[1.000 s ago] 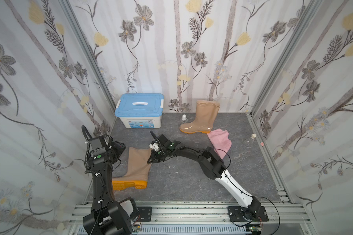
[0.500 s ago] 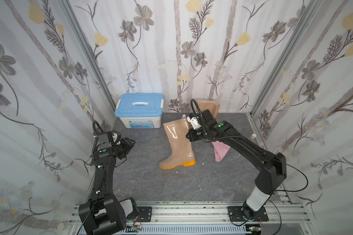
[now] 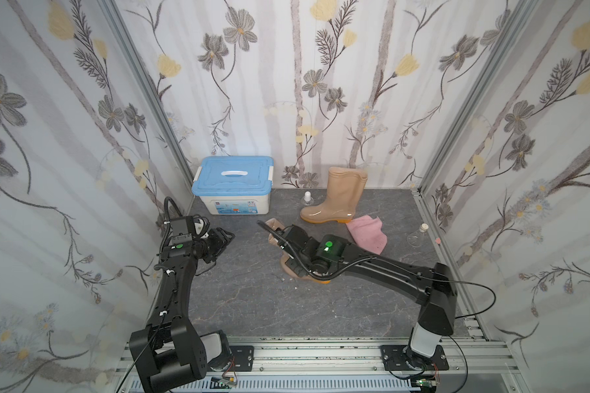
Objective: Wipe the rubber boots with a cloth
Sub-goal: Place the rubber boot at the center of the board.
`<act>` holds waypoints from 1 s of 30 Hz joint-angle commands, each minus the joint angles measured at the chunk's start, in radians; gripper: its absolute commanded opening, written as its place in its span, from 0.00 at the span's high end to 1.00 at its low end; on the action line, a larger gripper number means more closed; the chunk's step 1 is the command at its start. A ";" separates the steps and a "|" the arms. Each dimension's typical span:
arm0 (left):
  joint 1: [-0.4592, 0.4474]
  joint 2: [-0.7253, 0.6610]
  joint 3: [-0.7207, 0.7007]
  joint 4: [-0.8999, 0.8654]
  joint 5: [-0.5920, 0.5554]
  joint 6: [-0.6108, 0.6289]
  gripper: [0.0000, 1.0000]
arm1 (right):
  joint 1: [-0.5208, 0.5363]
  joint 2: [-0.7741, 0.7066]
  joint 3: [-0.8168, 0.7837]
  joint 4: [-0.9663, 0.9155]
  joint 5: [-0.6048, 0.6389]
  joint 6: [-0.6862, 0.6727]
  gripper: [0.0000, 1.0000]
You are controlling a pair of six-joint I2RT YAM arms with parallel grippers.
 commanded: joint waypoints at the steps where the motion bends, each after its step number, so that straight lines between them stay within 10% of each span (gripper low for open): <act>1: 0.030 -0.022 0.009 0.007 -0.028 -0.013 0.38 | 0.081 0.094 0.028 -0.006 -0.004 0.017 1.00; 9: 0.186 -0.085 0.027 0.021 -0.024 -0.064 0.38 | 0.127 0.251 0.081 0.090 -0.179 0.036 1.00; 21: 0.212 -0.117 0.063 -0.002 -0.016 -0.078 0.38 | 0.068 0.744 0.765 -0.078 -0.356 0.002 1.00; 25: 0.213 -0.114 0.062 -0.007 -0.021 -0.068 0.38 | 0.029 0.695 0.743 -0.117 -0.368 0.033 0.24; 30: 0.213 -0.111 0.049 0.007 -0.015 -0.065 0.38 | -0.043 0.584 0.742 -0.227 -0.455 0.117 0.03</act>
